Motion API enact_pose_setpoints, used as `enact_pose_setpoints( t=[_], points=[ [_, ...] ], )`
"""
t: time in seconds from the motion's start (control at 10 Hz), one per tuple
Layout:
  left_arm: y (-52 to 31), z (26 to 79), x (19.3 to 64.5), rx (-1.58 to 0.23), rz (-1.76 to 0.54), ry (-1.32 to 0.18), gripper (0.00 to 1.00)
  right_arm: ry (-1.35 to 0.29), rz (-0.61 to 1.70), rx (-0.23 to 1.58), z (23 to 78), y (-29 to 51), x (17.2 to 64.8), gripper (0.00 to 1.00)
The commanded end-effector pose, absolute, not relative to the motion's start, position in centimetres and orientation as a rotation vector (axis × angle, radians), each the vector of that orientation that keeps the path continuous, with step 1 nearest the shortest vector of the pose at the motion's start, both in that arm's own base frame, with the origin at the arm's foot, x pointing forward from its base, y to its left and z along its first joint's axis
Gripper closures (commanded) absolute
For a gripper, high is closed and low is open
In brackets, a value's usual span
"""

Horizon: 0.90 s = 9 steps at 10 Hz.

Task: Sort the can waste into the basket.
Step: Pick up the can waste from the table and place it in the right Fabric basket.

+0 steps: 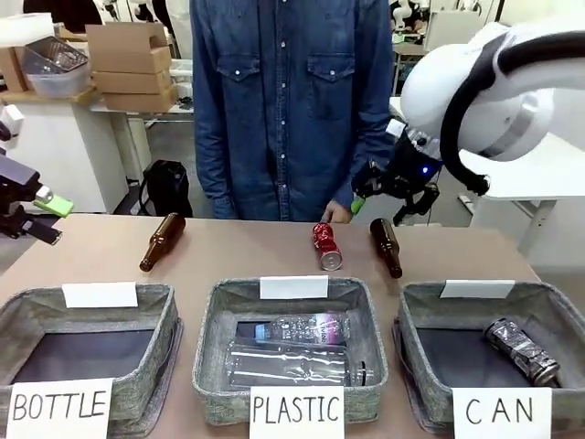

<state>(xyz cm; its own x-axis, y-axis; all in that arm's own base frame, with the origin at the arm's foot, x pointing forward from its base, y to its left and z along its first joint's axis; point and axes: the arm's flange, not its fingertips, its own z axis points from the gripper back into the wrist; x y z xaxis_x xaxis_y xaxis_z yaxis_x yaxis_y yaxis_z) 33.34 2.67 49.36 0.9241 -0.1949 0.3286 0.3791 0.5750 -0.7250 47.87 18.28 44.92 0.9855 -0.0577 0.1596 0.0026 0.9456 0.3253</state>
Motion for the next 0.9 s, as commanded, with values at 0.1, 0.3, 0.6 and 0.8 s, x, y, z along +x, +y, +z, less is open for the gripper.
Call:
enact_pose_setpoints(
  t=[0.1, 0.3, 0.6, 0.8],
  points=[
    [3.0, 49.4, 33.1, -0.897, -0.353, -0.22, 0.0, -0.14, -0.03, 0.066, 41.6, 24.3, 56.1, 0.0],
    [3.0, 49.4, 33.1, -0.897, -0.353, -0.22, 0.0, -0.09, -0.027, 0.073, 38.2, 26.0, 59.8, 0.0],
    [3.0, 49.4, 33.1, -0.897, -0.353, -0.22, 0.0, -0.012, 0.15, 0.385, 42.2, 21.9, 54.4, 0.0],
    [3.0, 49.4, 33.1, -0.897, -0.353, -0.22, 0.0, 0.018, 0.202, 0.502, 48.1, 14.4, 43.3, 0.0]
  ],
)
